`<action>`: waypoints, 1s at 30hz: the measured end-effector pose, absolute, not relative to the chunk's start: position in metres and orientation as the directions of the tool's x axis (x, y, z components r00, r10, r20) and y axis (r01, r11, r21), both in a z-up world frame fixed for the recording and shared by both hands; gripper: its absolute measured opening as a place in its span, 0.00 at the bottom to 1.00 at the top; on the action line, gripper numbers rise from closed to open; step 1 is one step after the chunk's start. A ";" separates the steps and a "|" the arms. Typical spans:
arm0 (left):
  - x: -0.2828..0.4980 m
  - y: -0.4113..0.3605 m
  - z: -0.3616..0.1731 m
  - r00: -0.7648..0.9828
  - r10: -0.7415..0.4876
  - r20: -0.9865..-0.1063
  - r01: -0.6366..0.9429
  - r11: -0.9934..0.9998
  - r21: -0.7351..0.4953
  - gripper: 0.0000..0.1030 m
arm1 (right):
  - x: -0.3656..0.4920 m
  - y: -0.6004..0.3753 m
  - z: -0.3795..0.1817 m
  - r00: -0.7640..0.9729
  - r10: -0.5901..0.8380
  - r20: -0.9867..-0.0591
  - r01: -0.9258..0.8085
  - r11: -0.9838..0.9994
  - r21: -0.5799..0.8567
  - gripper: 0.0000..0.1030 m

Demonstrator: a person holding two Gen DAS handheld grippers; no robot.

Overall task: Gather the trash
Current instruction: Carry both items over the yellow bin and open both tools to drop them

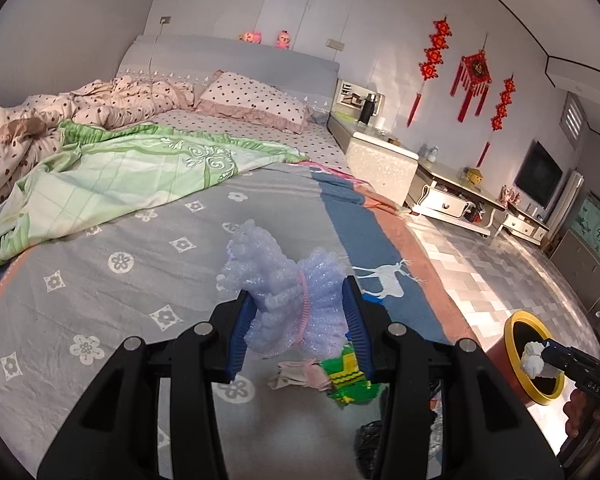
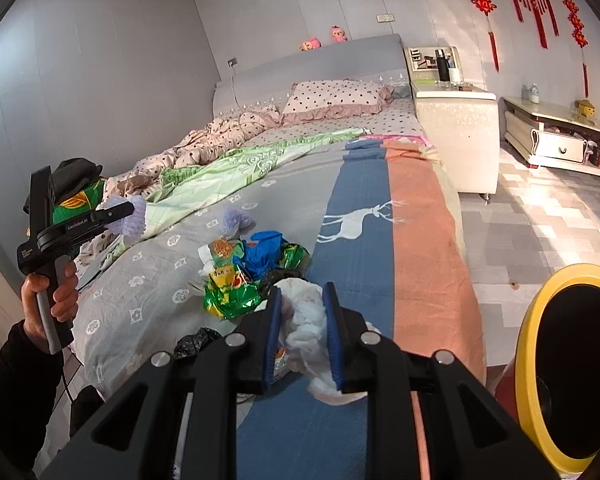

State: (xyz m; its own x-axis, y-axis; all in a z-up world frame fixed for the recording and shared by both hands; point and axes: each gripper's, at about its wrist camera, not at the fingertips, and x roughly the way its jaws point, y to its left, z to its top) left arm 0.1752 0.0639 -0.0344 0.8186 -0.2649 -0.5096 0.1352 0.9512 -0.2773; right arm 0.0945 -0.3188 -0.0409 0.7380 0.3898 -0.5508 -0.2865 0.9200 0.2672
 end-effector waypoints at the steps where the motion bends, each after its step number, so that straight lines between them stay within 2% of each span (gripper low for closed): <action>1: 0.172 0.055 -0.027 0.820 -0.274 -0.502 0.147 0.949 -0.278 0.40 | 0.091 -0.322 -0.036 0.745 0.389 -0.542 -0.285 0.920 0.269 0.19; 7: 0.156 -0.005 0.007 0.821 -0.333 -0.465 0.240 0.939 -0.248 0.41 | 0.075 -0.354 -0.008 0.802 0.337 -0.493 -0.238 0.937 0.255 0.19; 16: 0.149 -0.111 0.033 0.774 -0.437 -0.457 0.388 0.899 -0.202 0.41 | 0.055 -0.418 0.017 0.868 0.216 -0.446 -0.118 0.964 0.238 0.19; 30: 0.161 -0.285 0.023 0.629 -0.594 -0.501 0.588 0.786 -0.191 0.41 | 0.045 -0.528 0.024 0.901 -0.001 -0.433 0.122 0.960 0.251 0.19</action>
